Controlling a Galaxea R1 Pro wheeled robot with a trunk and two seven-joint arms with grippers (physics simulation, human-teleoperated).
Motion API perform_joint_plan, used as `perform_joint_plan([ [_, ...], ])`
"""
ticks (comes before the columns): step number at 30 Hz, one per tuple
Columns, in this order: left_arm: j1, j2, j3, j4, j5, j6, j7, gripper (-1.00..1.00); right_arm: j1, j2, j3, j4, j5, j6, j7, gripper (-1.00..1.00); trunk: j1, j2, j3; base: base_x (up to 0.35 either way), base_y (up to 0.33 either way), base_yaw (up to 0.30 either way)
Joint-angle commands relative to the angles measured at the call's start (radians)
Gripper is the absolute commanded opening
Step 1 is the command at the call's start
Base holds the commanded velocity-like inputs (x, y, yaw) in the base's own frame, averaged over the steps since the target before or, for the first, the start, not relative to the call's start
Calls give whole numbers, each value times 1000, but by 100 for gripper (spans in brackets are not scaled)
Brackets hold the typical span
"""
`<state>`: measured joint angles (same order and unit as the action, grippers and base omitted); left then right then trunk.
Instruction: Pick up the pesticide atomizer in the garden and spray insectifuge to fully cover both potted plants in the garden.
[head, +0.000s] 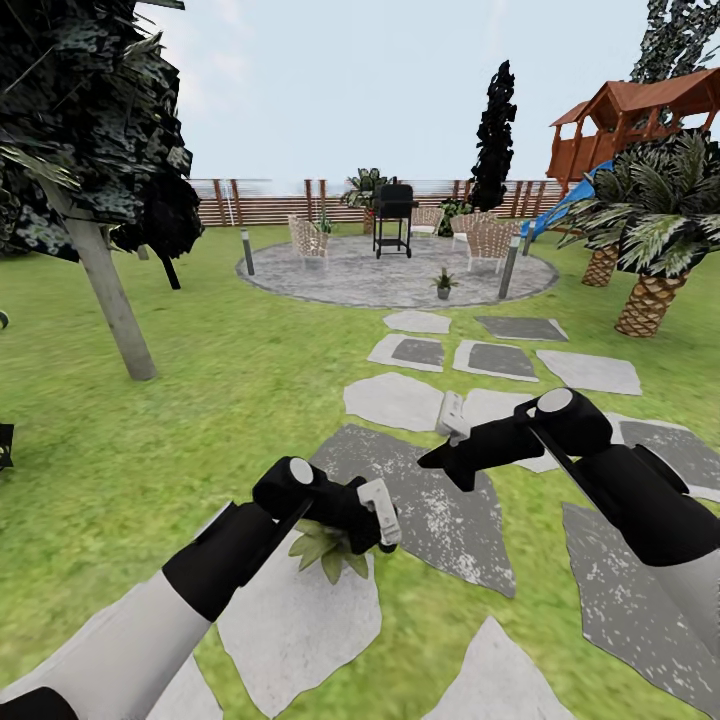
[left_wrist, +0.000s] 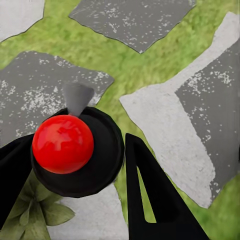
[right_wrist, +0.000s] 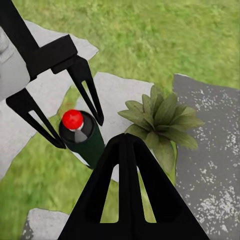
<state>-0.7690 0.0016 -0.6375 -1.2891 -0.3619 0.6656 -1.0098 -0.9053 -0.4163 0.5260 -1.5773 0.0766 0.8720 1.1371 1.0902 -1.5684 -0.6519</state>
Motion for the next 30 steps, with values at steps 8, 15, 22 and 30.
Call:
perform_joint_plan([
  [8,-14,-11,-1,-1,-6,20,-6,-100,-1,9,1,-2,8,5,7,-100,0,-1,-1,0,0,0],
  [15,-27,-15,1,-1,-6,29,-6,-100,-1,24,3,-2,9,5,7,-100,0,-1,-1,0,0,0],
  [22,-34,-16,2,-1,-6,35,-5,-100,-1,26,2,-3,9,5,7,-100,0,-1,-1,0,0,0],
  [30,-44,-17,6,-1,-6,35,-4,-100,-1,28,3,-3,9,5,7,-100,0,-1,-1,0,0,0],
])
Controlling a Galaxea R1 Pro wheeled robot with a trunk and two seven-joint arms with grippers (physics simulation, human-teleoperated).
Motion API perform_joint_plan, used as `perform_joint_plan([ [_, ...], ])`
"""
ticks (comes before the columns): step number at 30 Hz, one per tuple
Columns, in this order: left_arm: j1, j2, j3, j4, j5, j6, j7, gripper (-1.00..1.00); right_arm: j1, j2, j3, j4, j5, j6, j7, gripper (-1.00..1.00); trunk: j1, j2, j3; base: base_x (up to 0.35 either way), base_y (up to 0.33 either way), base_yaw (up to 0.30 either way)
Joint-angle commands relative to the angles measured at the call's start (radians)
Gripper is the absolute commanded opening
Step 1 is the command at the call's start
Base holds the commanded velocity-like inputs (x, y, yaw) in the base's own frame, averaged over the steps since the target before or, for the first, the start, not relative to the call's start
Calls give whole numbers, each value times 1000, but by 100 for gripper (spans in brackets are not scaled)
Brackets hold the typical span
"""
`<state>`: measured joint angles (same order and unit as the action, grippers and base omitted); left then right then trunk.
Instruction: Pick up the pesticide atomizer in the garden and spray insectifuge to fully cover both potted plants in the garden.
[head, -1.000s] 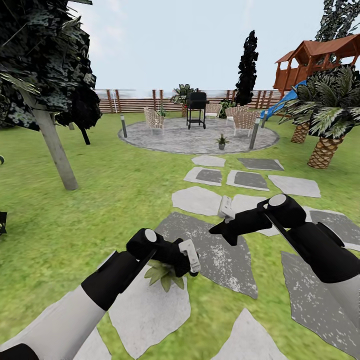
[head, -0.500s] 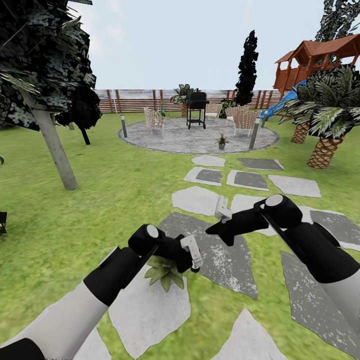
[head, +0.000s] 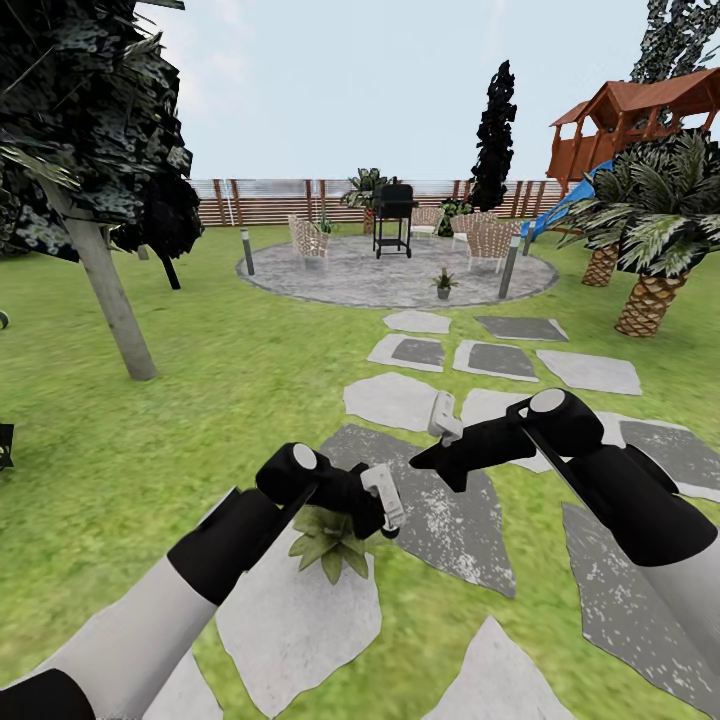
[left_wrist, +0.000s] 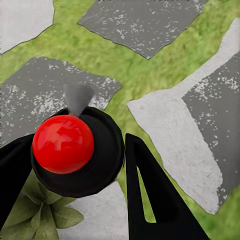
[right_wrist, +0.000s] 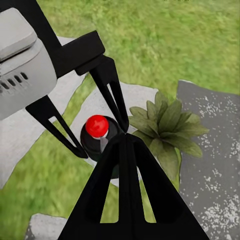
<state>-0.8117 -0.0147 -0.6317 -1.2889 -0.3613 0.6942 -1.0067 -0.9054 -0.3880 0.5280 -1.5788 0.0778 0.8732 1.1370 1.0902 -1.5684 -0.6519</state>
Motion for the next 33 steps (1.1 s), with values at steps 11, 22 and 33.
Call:
perform_joint_plan([
  [11,-13,-12,1,-2,-5,24,-7,-100,-1,0,1,-1,8,4,7,-100,0,-1,-1,0,0,0],
  [22,-15,-28,1,-3,-5,27,-7,-100,-1,0,0,-1,8,4,7,-100,0,-1,-1,0,0,0],
  [33,-17,-36,2,-3,-5,26,-7,-100,-1,0,1,-1,8,4,7,-100,0,-1,-1,0,0,0],
])
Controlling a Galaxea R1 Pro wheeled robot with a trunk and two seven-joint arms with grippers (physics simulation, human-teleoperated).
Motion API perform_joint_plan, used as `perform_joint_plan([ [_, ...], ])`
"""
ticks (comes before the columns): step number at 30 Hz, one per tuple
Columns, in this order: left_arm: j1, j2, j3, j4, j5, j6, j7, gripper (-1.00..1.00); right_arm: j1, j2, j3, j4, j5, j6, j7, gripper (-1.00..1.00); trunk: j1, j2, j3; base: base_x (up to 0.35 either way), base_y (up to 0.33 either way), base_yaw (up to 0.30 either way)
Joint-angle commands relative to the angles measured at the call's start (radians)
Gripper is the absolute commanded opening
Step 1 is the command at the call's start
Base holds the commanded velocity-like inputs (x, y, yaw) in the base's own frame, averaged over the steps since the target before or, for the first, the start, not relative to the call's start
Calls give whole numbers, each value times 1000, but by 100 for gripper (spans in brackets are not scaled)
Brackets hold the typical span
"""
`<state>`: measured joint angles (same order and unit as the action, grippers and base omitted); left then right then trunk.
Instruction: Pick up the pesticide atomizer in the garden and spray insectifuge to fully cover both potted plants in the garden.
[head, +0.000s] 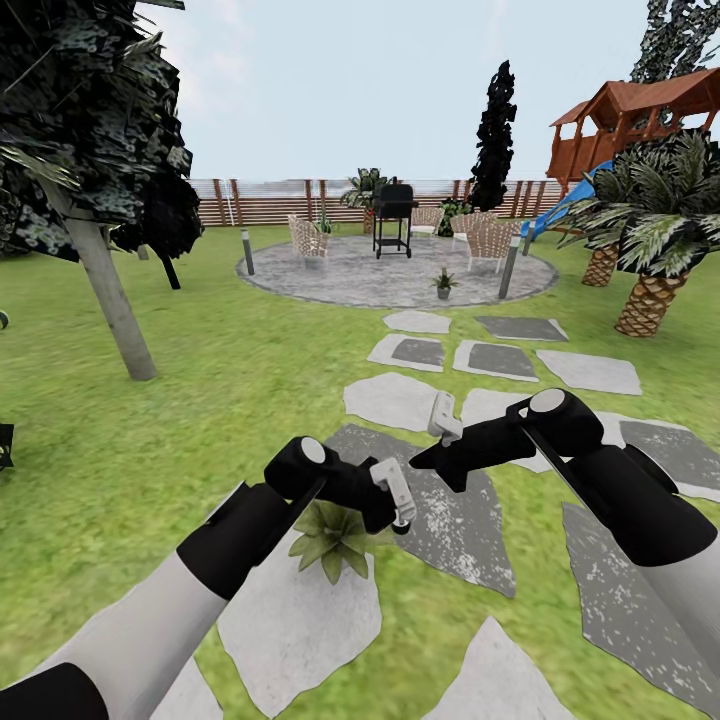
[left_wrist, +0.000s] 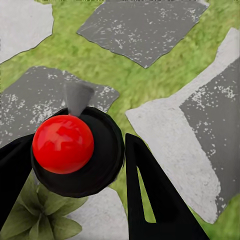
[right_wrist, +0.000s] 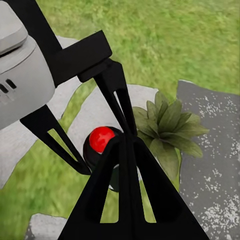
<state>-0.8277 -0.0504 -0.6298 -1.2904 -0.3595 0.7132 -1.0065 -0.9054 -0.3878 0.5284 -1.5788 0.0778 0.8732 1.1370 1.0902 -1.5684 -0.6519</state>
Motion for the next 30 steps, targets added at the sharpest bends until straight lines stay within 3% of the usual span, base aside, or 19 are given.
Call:
perform_joint_plan([
  [1,-4,-1,1,-1,-7,6,-8,-100,-1,0,1,-1,8,4,7,-100,0,-1,-1,0,0,0],
  [21,-18,-3,1,-1,-6,7,-8,-100,-1,-1,0,-1,9,4,7,-100,0,-1,-1,0,0,0],
  [30,-18,-23,1,-1,-6,8,-7,-100,-1,0,0,-1,9,4,7,-100,0,-1,-1,0,0,0],
])
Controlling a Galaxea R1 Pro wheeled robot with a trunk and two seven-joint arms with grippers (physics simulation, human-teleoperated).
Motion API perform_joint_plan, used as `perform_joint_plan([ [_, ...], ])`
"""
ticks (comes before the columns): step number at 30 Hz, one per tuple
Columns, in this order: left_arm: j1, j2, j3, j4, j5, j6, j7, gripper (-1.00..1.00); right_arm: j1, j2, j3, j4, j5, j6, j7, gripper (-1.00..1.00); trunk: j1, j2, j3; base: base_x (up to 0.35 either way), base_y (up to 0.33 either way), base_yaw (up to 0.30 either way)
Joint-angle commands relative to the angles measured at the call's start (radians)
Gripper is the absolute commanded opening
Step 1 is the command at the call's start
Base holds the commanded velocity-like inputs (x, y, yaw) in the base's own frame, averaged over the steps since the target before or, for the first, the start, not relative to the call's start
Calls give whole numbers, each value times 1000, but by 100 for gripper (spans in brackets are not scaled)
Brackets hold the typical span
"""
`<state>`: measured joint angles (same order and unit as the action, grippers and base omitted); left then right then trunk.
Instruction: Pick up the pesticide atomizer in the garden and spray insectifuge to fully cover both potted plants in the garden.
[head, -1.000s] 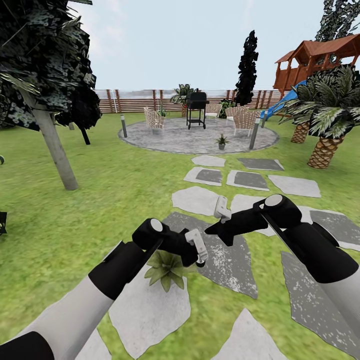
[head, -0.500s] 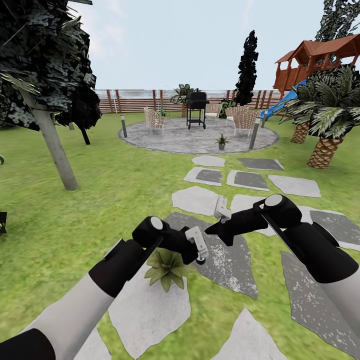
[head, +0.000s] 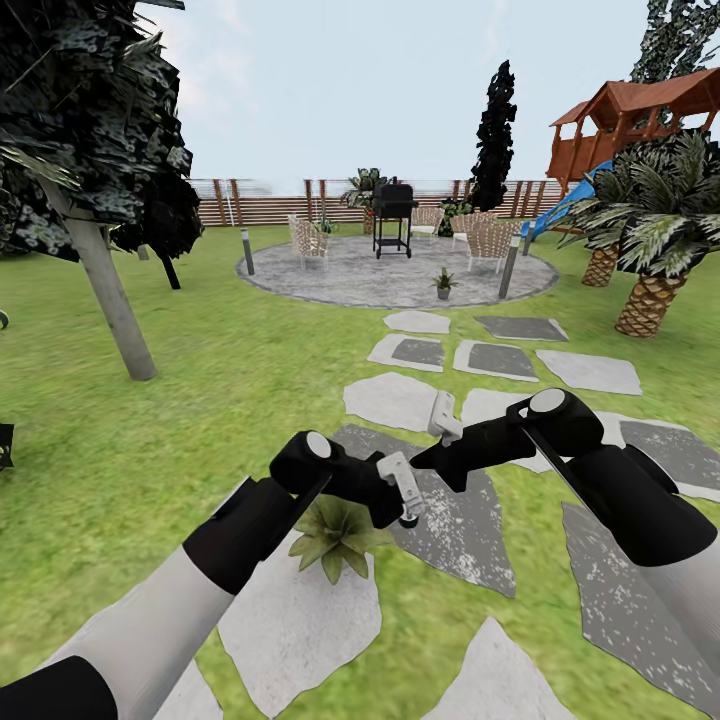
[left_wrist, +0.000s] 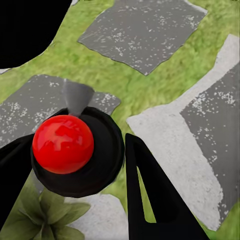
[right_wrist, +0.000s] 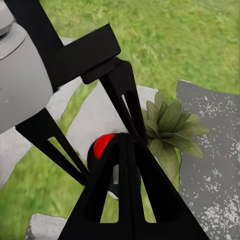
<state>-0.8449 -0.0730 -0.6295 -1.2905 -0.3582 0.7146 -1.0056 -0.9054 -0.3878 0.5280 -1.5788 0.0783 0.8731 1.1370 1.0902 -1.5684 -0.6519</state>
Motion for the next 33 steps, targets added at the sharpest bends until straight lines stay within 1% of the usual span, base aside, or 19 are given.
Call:
perform_joint_plan([
  [1,-1,-2,1,-1,-8,6,-8,-100,-1,0,1,-1,8,4,7,-100,0,-1,-1,0,0,0],
  [33,-16,-9,12,-1,-7,6,-7,-100,-1,-2,0,-1,9,3,7,-100,0,-1,-1,0,0,0],
])
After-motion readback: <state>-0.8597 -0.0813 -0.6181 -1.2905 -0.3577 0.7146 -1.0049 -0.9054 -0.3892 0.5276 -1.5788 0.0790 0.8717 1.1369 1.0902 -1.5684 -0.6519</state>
